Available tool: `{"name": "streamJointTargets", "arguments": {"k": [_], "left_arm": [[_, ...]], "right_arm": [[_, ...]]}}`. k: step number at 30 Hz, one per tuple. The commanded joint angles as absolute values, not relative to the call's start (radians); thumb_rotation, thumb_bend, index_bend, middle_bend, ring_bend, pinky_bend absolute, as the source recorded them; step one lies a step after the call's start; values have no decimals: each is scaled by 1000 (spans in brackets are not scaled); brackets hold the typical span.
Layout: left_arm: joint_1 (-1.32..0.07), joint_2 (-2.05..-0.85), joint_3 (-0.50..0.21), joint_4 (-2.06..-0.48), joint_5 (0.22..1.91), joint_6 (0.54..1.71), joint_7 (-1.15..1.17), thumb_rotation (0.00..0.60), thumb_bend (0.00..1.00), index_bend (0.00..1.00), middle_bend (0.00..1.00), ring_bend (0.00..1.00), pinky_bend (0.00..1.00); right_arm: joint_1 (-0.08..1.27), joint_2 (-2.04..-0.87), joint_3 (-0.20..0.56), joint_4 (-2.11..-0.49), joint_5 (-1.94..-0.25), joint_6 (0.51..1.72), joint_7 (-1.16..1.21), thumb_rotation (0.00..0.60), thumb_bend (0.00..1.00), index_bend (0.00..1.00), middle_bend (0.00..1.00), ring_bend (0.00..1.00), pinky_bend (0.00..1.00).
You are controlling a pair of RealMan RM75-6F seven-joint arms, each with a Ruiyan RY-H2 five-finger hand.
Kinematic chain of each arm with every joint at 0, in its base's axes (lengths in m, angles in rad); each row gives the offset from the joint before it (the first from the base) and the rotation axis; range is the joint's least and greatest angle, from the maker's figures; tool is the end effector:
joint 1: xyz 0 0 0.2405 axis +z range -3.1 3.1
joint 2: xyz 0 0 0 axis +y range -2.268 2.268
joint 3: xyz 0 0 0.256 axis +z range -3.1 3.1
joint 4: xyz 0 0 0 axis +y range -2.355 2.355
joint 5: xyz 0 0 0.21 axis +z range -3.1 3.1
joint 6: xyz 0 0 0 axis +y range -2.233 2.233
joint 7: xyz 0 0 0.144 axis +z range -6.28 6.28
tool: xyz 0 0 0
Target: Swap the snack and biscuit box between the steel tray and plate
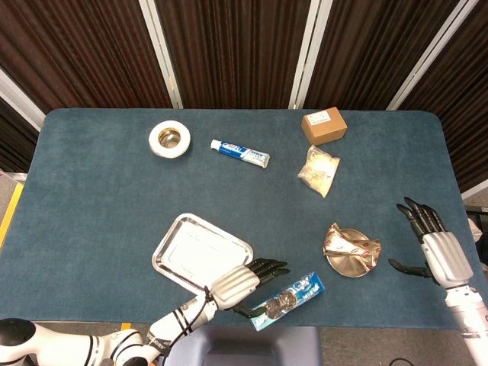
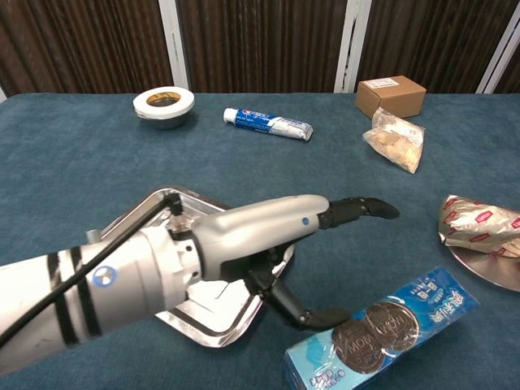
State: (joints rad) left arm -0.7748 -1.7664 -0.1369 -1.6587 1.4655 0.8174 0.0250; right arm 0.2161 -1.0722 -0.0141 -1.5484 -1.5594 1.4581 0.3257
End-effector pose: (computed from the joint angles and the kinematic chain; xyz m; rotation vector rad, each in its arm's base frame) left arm -0.0259 0.2290 -0.0917 -2.3224 -1.2930 -1.3615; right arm -0.3019 -0.2095 0.1658 1.4771 -1.0424 1.1191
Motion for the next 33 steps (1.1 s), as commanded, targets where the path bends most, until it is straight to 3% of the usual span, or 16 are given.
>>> {"name": "streamJointTargets", "arguments": {"k": [1,12,19,24,33], "left_arm": [[-794,-1790,-155,-1640,1440,798,41,600,341,0,0,0,97],[-892,-1922,-198,-1544,1353,740,104,597,278,0,0,0,97],[-938,-1992,-209,-1454,1317,716,123,538,267,0,0,0,79],[-958,-2019,-213,-1425,1312,707,105,509,265,0,0,0,73],[-991,-2064,-188,-1335,1296,704,193,511,265,0,0,0,73]], "right_arm": [[216,-1072,-12,-1547,-1560,1455,329,588,248,0,0,0,0],[214,-1066,10,-1538,-1543,1427,358,587,248,0,0,0,0],[213,-1060,22,-1532,-1531,1409,386,587,248,0,0,0,0],[211,-1057,30,-1528,-1527,1405,401,587,246,0,0,0,0],[213,-1046,31,-1524,-1539,1389,440,586,245,0,0,0,0]]}}
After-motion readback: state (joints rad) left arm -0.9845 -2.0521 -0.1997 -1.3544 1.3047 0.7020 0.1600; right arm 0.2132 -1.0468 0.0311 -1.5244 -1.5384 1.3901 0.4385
